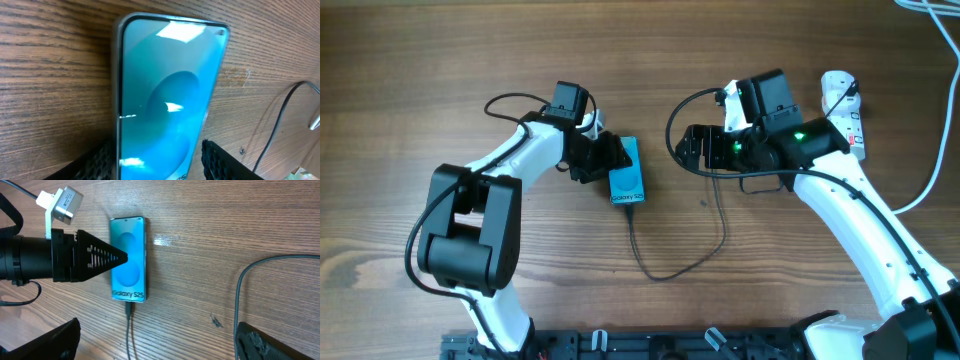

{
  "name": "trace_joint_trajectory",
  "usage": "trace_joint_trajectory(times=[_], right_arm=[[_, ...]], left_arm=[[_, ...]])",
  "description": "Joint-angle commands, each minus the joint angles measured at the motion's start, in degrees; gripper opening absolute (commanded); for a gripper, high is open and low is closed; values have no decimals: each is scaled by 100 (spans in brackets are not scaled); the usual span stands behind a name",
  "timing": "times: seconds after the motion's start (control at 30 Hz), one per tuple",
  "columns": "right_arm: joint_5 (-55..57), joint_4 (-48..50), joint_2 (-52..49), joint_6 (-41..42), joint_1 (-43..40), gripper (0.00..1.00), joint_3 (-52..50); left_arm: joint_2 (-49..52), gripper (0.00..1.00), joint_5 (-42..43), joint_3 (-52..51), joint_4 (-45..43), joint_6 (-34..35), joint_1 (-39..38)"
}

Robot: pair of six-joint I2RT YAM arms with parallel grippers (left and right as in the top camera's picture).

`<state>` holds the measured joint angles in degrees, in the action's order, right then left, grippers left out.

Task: Plug charger to phone and switch on socket

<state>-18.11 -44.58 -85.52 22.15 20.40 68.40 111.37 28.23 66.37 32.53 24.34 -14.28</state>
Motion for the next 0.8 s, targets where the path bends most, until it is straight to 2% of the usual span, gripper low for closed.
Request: trace_joint_trajectory(times=[0.0, 0.27, 0.33, 0.47, 0.53, 0.63, 0.7, 0.73, 0.77], right_arm=[[61, 17, -22, -111, -13, 100, 48], [61, 17, -22, -109, -13, 100, 48], [61, 17, -22, -109, -13, 100, 48], [61, 17, -22, -111, -13, 100, 48], [61, 17, -22, -109, -13, 100, 48], [61, 17, -22, -109, -13, 100, 48], [61, 17, -22, -109, -13, 100, 48], [61, 20, -22, -109, -13, 100, 48], [61, 17, -22, -109, -13, 100, 48]], left_arm=[[201, 61, -363, -190, 83, -7, 0], [201, 60, -361, -188, 85, -9, 7], [201, 57, -363, -186, 83, -9, 70], [199, 54, -350, -186, 216, 15, 857], [199, 53, 116, -186, 111, 192, 1510], [199, 33, 986, -186, -286, 380, 2315], [199, 21, 876, -186, -304, 271, 2802], [199, 10, 885, -186, -256, 319, 2929], [199, 4, 883, -186, -234, 317, 3005]])
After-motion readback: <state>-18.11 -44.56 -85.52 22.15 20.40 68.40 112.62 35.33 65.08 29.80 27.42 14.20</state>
